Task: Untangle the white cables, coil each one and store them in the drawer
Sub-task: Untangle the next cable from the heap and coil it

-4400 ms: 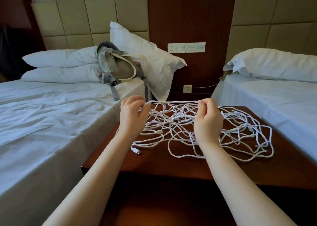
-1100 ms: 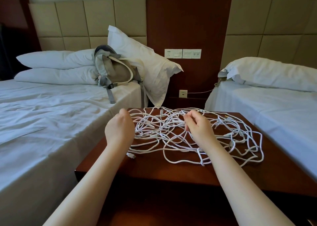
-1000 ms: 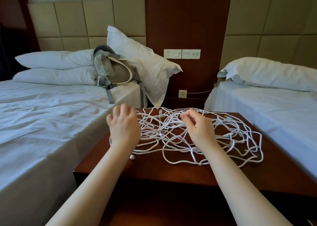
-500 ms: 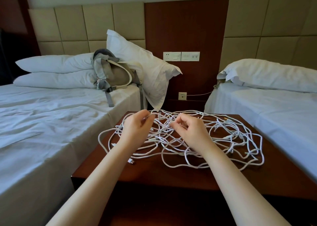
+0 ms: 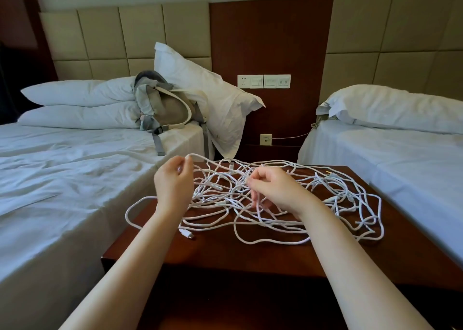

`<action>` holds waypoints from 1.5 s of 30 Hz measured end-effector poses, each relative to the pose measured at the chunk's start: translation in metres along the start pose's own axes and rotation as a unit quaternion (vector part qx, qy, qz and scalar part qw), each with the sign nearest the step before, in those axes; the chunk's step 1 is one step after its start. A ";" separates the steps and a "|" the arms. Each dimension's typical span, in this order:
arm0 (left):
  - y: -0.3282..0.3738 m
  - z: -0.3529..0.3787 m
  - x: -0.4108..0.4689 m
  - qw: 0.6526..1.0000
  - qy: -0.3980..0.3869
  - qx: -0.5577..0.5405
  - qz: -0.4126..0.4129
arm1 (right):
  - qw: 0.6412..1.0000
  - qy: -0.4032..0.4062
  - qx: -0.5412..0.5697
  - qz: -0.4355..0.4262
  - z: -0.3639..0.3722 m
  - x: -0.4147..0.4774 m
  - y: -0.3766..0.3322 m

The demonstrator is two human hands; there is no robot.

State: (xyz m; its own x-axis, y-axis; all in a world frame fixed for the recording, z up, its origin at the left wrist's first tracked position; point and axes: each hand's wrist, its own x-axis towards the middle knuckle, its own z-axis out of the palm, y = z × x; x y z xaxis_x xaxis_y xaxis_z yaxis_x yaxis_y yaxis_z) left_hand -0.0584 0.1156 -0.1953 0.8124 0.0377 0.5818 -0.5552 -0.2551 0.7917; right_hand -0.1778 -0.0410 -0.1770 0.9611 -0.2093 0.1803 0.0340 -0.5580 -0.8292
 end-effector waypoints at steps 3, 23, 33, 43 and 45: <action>-0.006 -0.004 0.004 1.000 0.015 0.016 -0.015 | 0.998 -0.031 -0.055 0.011 0.000 -0.001 0.001; 0.042 0.025 -0.046 0.950 -0.273 -0.006 0.151 | 0.950 0.219 0.209 -0.070 -0.010 0.000 -0.014; 0.024 -0.008 0.005 0.999 -0.041 -0.035 -0.003 | 0.981 0.075 -0.162 -0.076 0.004 0.004 0.014; -0.011 -0.011 0.007 0.972 -0.090 0.217 -0.025 | 0.954 0.231 -0.177 -0.076 -0.007 0.008 0.049; -0.006 -0.010 0.000 0.962 -0.103 0.249 -0.037 | 0.927 0.303 -0.181 -0.126 -0.005 0.009 0.048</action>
State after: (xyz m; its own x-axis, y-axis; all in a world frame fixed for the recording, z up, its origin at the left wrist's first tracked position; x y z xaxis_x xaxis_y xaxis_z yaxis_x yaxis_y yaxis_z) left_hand -0.0571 0.1269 -0.1977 0.8931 -0.1065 0.4372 -0.3821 -0.6925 0.6119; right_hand -0.1692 -0.0734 -0.2126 0.6007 -0.3863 0.7000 0.0372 -0.8611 -0.5071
